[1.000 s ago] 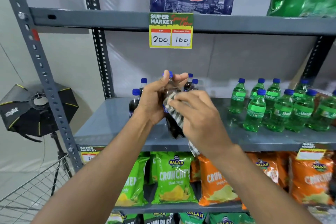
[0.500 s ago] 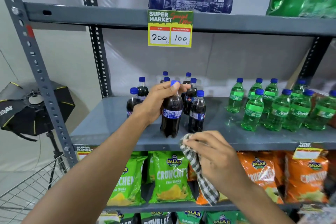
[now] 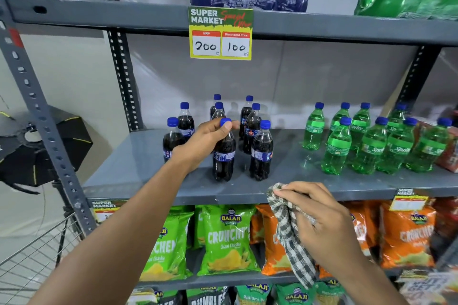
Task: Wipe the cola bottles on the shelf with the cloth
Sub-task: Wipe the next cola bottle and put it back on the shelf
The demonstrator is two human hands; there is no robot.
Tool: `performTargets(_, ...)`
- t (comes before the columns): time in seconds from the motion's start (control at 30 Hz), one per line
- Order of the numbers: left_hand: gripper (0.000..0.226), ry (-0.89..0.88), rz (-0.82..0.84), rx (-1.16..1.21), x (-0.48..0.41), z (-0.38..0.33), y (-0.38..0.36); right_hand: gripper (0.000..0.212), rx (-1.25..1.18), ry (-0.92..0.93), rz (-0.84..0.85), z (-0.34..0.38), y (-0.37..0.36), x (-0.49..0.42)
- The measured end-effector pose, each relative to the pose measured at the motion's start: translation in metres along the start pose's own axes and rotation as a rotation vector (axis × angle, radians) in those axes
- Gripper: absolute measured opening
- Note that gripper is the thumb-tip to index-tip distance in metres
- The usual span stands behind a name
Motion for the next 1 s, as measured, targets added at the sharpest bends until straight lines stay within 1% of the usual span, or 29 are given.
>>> performTargets(0.33,0.03,0.099,0.038,-0.044,0.003,0.016,0.009,0.073,-0.006,-0.031,-0.012,-0.003,-0.002,0.002)
performTargets(0.4,0.028,0.08,0.033,-0.042,0.005,0.009,0.008,0.073,-0.008,-0.033,-0.023,-0.003,0.0,0.002)
performTargets(0.47,0.029,0.011,-0.016,-0.063,0.007,-0.006,0.01,0.073,-0.012,-0.037,-0.032,-0.004,0.001,0.004)
performTargets(0.5,0.033,-0.039,-0.057,-0.105,0.009,-0.015,0.013,0.074,-0.013,-0.042,-0.034,-0.005,0.002,0.005)
performTargets(0.57,0.04,-0.161,-0.175,-0.241,0.013,-0.04,0.015,0.075,-0.018,-0.06,-0.039,-0.008,0.005,0.008)
performTargets(0.63,0.039,-0.31,-0.289,-0.405,0.02,-0.072,0.003,0.075,-0.025,-0.077,-0.052,-0.013,0.009,0.01)
performTargets(0.67,0.038,-0.38,-0.315,-0.472,0.021,-0.085,-0.007,0.075,-0.027,-0.083,-0.058,-0.014,0.011,0.01)
performTargets(0.73,0.037,-0.453,-0.297,-0.559,0.017,-0.101,-0.031,0.073,-0.027,-0.089,-0.066,-0.015,0.014,0.012)
performTargets(0.8,0.042,-0.426,-0.23,-0.609,0.005,-0.104,-0.05,0.073,-0.023,-0.075,-0.07,-0.013,0.015,0.013)
performTargets(0.87,0.047,-0.351,-0.163,-0.629,-0.011,-0.097,-0.065,0.074,-0.019,-0.05,-0.068,-0.01,0.017,0.016)
performTargets(1.0,0.056,-0.066,-0.001,-0.624,-0.039,-0.066,-0.08,0.076,-0.01,-0.021,-0.076,-0.009,0.023,0.023)
Point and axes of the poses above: each hand's wrist, its own x-axis away from the middle knuckle, its own y-axis out of the back of the hand, z = x × y, the point moved 9 cm from there along -x, towards the middle knuckle, and after that the axes turned 7 degrees about z, right-handed, at the moved point
